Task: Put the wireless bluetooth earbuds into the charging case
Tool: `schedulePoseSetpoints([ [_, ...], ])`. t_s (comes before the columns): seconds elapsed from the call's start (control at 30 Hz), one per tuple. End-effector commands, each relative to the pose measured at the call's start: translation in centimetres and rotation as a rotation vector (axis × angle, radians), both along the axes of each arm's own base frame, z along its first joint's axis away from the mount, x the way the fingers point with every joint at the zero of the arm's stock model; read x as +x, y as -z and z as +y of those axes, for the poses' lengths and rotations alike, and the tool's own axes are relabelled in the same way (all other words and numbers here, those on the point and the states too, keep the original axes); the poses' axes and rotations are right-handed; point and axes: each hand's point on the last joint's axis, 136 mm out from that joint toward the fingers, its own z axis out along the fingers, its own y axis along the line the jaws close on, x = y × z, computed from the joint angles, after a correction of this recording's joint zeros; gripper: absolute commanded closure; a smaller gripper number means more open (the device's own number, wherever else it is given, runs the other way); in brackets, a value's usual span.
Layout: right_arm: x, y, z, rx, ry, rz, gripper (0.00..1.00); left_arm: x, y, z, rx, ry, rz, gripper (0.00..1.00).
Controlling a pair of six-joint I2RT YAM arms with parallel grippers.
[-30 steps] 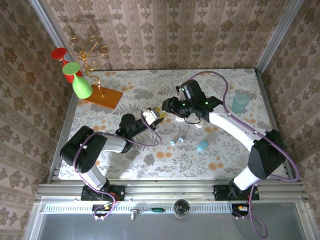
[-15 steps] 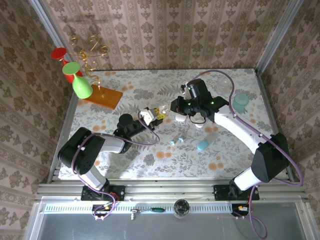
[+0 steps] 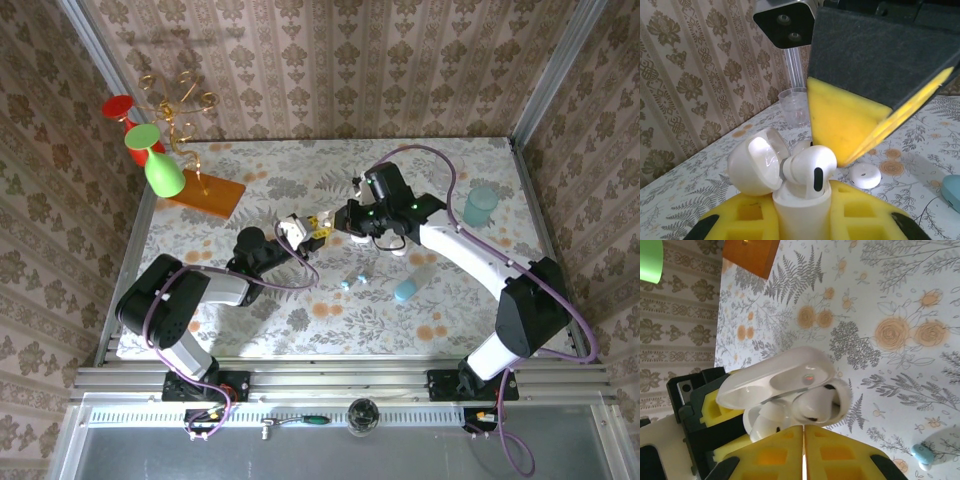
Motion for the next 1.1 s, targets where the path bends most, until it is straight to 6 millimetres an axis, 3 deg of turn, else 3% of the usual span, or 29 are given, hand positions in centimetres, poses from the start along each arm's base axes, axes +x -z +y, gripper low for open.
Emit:
schedulePoseSetpoints([
  [0.0, -0.5, -0.5, 1.1, 0.016, -0.051, -0.01, 0.88, 0.1, -1.9, -0.4, -0.048, 0.023, -0.034, 1.0],
  [0.57, -0.7, -1.3, 2.7, 0.032, -0.117, -0.049, 0.83, -0.1, -1.3, -0.8, -0.042, 0.051, -0.015, 1.0],
  [0.9, -0.5, -4.7, -1.1, -0.047, -0.047, -0.245, 0.51, -0.8, -1.1, -0.1, -0.037, 0.124, -0.009, 1.0],
  [1.0, 0.1, -4.9, -1.8, -0.097, -0.036, -0.288, 0.4, -1.5, -1.3, -0.3, -0.03, 0.167, -0.027, 1.0],
  [1.07, 0.7, -4.5, -2.3, -0.156, -0.037, -0.306, 0.27, -2.2, -1.2, -0.7, -0.02, 0.216, -0.049, 1.0],
])
